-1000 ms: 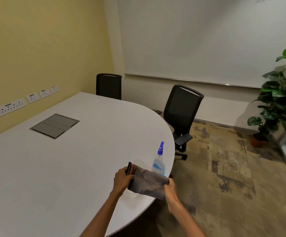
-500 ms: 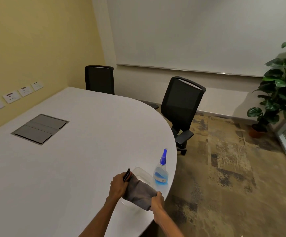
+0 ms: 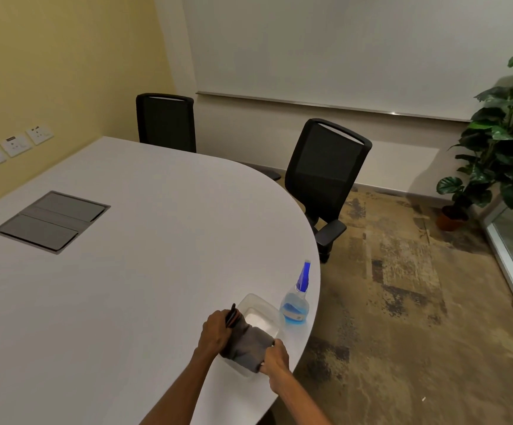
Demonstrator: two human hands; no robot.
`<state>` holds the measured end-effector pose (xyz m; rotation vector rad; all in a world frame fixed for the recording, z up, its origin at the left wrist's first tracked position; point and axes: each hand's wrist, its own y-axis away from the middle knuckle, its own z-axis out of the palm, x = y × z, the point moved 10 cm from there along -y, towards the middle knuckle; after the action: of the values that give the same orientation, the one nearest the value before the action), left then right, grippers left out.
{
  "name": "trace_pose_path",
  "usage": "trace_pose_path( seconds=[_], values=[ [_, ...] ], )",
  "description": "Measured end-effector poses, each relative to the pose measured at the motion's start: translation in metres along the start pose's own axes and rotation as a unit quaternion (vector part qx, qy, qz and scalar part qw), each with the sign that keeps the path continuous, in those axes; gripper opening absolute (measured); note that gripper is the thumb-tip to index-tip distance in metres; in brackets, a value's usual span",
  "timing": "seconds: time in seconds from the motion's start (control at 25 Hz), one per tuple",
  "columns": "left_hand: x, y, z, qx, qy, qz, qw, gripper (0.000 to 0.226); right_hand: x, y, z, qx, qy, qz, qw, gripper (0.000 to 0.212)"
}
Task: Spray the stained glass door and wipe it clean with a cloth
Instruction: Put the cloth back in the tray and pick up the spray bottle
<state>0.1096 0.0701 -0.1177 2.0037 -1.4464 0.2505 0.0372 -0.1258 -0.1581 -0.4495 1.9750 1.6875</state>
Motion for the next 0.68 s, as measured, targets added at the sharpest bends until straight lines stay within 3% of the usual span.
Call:
trace_pose_path(
  seconds=[0.2,0.36,0.6,0.68],
  values=[
    [-0.023,-0.001,0.017,-0.036,-0.022,-0.019,0.999,0.051,-0.008,0.001,0.001,-0.005,0.046,-0.031,0.998,0.042],
    [-0.017,-0.001,0.017,-0.030,-0.018,-0.010,0.999,0.041,-0.019,0.011,-0.006,-0.011,0.114,-0.060,0.992,0.043],
    [0.040,-0.009,0.009,-0.010,0.070,0.076,0.995,0.038,-0.083,-0.004,-0.082,0.065,0.146,-0.248,0.956,0.057],
    [0.074,-0.013,0.011,-0.022,0.095,0.114,0.989,0.042,-0.116,0.003,-0.097,0.054,0.169,-0.290,0.940,0.064]
  ],
)
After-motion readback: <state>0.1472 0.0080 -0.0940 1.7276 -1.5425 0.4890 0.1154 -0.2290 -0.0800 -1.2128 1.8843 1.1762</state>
